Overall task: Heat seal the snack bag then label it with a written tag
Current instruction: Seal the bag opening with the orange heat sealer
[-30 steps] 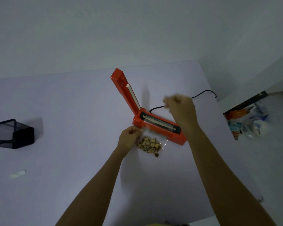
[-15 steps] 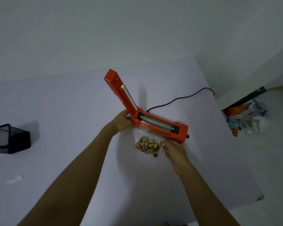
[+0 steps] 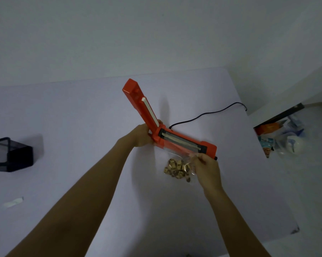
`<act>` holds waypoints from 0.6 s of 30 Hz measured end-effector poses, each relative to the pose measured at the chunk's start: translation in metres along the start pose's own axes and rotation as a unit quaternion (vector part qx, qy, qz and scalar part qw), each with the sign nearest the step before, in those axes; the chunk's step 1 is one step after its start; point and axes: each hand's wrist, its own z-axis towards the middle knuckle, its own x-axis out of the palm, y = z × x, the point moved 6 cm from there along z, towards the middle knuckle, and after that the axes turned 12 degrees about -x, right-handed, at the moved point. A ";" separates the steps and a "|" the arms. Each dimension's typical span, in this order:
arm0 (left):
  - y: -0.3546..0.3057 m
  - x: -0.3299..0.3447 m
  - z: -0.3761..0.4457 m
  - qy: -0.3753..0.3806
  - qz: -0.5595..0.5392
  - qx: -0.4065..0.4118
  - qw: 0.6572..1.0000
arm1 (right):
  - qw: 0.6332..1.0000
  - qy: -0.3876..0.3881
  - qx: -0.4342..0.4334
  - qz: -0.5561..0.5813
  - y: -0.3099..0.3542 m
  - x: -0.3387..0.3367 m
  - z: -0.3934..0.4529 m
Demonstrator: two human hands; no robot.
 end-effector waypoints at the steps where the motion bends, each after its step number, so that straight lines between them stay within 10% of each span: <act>1: 0.000 0.000 0.000 0.000 0.005 0.001 1.000 | 1.000 -0.002 -0.002 -0.011 0.002 -0.001 0.001; 18: -0.009 0.001 -0.007 -0.004 0.038 0.027 0.999 | 0.990 -0.011 -0.111 -0.083 0.054 0.005 0.001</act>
